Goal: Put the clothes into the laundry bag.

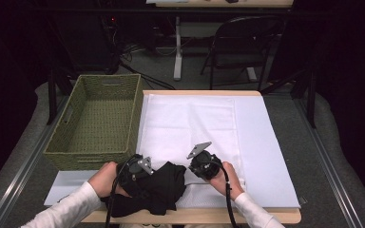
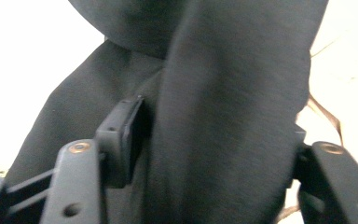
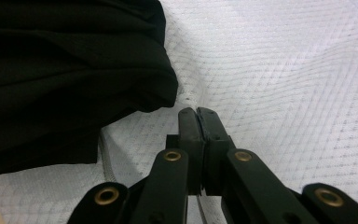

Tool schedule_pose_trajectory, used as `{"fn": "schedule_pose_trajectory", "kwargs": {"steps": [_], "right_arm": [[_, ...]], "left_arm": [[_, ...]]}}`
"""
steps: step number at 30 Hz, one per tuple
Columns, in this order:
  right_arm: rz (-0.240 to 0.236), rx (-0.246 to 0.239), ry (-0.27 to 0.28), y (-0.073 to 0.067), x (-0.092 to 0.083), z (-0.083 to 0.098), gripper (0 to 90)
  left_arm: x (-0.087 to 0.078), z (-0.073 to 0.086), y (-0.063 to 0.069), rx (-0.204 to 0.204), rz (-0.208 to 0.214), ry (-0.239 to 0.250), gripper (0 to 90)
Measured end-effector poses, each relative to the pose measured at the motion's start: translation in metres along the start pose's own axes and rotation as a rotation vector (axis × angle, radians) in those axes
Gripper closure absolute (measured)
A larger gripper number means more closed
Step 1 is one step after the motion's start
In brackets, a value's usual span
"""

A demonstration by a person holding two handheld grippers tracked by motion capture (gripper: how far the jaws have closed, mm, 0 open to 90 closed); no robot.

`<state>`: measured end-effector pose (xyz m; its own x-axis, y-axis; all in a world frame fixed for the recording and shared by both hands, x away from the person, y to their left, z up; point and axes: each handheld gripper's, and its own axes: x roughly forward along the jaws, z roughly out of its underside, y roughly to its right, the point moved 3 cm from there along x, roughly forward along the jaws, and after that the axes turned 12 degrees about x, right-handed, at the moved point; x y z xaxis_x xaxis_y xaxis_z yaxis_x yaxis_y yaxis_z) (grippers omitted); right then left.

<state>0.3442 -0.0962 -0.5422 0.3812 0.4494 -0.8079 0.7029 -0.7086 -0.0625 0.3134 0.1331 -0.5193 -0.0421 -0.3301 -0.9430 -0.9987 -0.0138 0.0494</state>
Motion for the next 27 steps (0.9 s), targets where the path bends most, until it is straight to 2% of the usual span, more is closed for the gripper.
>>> {"fn": "schedule_pose_trajectory", "kwargs": {"steps": [2, 6, 9, 13, 18, 23, 27], "right_arm": [[0.002, 0.001, -0.002, 0.0, 0.0, 0.0, 89.6], [-0.002, 0.001, -0.003, 0.0, 0.0, 0.0, 89.6], [-0.001, -0.004, -0.005, 0.0, 0.0, 0.0, 89.6], [0.002, -0.01, -0.011, 0.0, 0.0, -0.001, 89.5], [0.006, -0.008, -0.019, -0.002, -0.001, -0.001, 89.1], [0.012, -0.007, -0.027, -0.002, -0.001, 0.0, 89.2], [0.018, -0.005, -0.026, -0.004, -0.002, 0.0, 89.2]], "left_arm": [[0.002, 0.002, 0.001, 0.009, -0.004, 0.011, 44.7], [0.004, 0.008, 0.002, -0.009, -0.016, 0.053, 51.6], [0.006, 0.012, 0.003, -0.019, -0.029, 0.099, 53.8], [0.007, 0.015, 0.004, -0.031, -0.043, 0.129, 56.1], [0.009, 0.019, 0.007, -0.058, -0.08, 0.178, 58.8], [0.009, 0.021, 0.012, -0.04, -0.123, 0.195, 62.6], [0.009, 0.021, 0.016, -0.015, -0.137, 0.204, 65.6]]}}
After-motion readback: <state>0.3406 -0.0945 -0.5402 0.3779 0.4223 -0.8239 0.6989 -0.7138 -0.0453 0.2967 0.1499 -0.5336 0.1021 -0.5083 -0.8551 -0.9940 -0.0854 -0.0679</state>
